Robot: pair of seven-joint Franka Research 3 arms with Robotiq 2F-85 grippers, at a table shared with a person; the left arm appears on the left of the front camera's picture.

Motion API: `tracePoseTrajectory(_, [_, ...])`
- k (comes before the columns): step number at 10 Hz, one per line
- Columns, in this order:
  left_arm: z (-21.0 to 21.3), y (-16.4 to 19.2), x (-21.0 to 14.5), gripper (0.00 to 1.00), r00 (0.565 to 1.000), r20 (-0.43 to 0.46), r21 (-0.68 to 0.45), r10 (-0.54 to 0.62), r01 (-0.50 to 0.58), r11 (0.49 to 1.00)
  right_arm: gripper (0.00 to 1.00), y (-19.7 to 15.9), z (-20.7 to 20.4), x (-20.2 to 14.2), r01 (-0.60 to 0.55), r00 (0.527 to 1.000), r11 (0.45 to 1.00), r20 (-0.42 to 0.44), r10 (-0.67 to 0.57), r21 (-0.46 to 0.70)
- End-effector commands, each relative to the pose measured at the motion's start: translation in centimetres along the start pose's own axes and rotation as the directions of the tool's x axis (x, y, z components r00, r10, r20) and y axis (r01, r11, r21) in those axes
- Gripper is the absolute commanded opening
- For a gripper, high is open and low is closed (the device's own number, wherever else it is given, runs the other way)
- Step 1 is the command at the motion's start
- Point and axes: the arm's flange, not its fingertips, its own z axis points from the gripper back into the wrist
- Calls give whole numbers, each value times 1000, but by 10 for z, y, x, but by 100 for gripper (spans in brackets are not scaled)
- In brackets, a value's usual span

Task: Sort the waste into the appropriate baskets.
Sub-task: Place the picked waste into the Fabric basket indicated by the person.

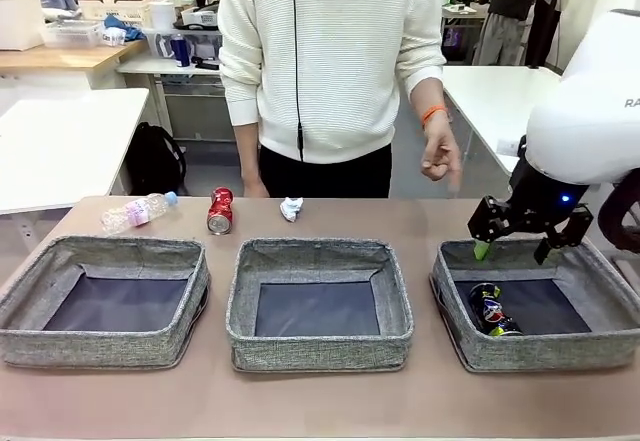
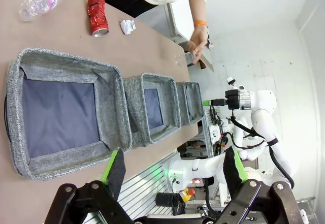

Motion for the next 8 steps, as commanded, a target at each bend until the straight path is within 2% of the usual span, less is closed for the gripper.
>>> tracePoseTrajectory(1, [0, -2, 1, 100, 1000, 8, -18, -22, 23, 1000, 100, -14, 3, -24, 44, 990, 947, 111, -83, 318])
tracePoseTrajectory(2, [0, -2, 1, 100, 1000, 8, -18, -22, 23, 1000, 100, -21, 23, -22, 103, 979, 832, 90, -180, 545])
tracePoseTrajectory(3, [0, -2, 1, 100, 1000, 8, -18, -22, 23, 1000, 100, -31, 44, -19, 195, 959, 636, -8, -284, 747])
tracePoseTrajectory(4, [0, -2, 1, 100, 1000, 8, -18, -22, 23, 1000, 100, -41, 63, -22, 133, 957, 369, -22, -289, 920])
tracePoseTrajectory(5, [0, -2, 1, 100, 1000, 8, -18, -22, 23, 1000, 100, -50, 74, -23, 98, 949, 253, -14, -316, 962])
tracePoseTrajectory(6, [0, -2, 1, 100, 1000, 8, -18, -22, 23, 1000, 100, -55, 79, -23, 152, 957, 185, -98, -273, 971])
tracePoseTrajectory(8, [0, -2, 1, 100, 1000, 8, -18, -22, 23, 1000, 100, -61, 71, -18, 349, 894, 179, -270, -358, 920])
